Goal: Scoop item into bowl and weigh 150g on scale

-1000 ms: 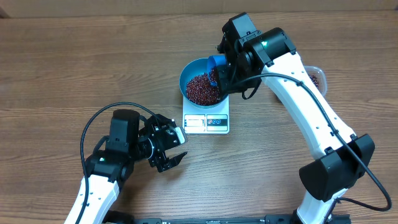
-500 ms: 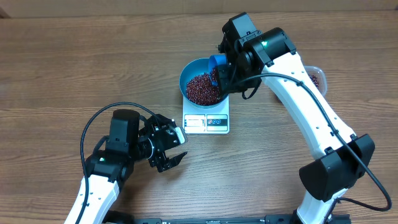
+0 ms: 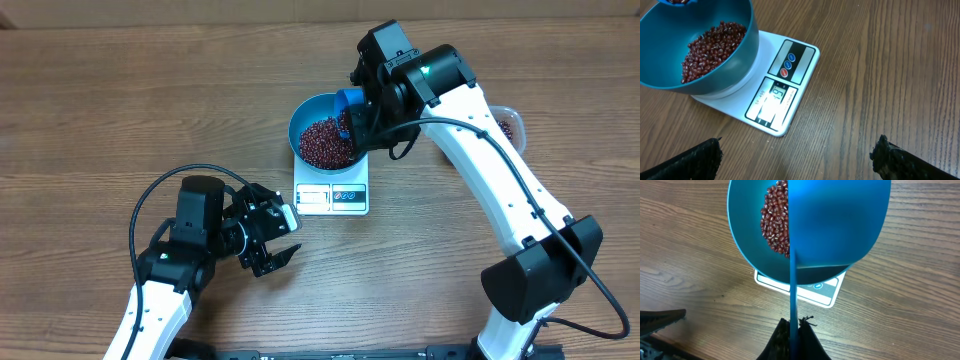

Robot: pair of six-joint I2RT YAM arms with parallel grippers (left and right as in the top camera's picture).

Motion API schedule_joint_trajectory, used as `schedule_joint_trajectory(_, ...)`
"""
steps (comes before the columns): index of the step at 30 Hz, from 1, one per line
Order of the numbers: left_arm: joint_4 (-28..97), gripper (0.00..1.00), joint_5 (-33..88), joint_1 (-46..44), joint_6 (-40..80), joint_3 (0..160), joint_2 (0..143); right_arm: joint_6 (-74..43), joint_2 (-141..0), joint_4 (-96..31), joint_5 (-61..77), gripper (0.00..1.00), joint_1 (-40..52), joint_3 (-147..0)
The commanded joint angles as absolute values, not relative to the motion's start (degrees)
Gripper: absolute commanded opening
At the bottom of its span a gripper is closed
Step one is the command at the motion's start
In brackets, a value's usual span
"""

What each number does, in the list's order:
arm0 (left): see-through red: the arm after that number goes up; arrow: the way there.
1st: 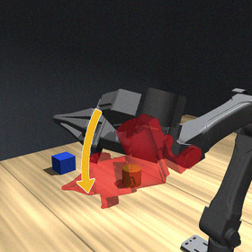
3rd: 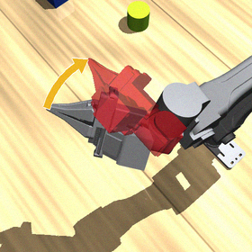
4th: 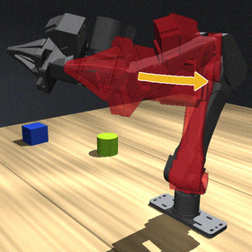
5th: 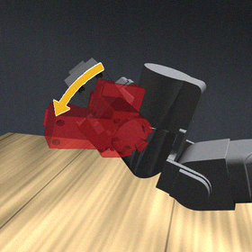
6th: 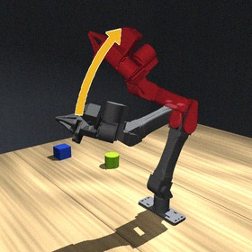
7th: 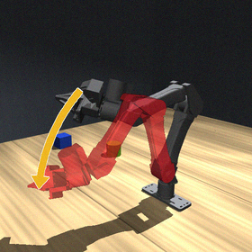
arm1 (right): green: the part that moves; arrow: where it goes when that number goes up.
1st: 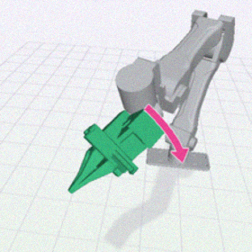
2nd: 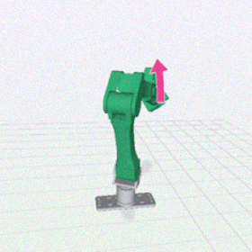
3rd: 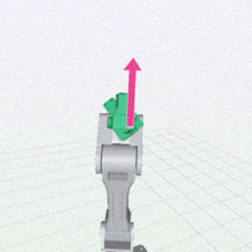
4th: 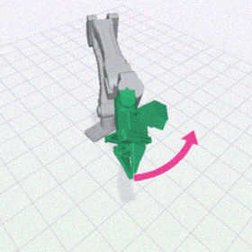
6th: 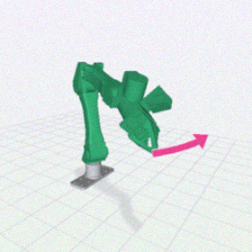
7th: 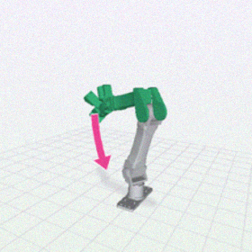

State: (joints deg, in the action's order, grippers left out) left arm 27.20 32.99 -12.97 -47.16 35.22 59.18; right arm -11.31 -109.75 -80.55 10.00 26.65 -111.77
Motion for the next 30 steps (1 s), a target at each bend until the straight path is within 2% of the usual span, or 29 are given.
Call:
schedule_joint_trajectory(1,27.2,0.99,33.9,-12.8,-48.2,35.0,59.6,-12.1,-107.7,-80.3,9.5,0.04,26.6,-113.3)
schedule_joint_trajectory(20,27.2,0.99,33.9,-12.8,-48.2,35.0,59.6,-11.7,-107.7,-81.1,8.9,0.04,26.6,-113.2)
schedule_joint_trajectory(30,27.2,1.00,33.9,-12.8,-48.2,35.0,59.6,-9.8,-107.7,-81.4,20.6,0.04,25.5,-113.2)
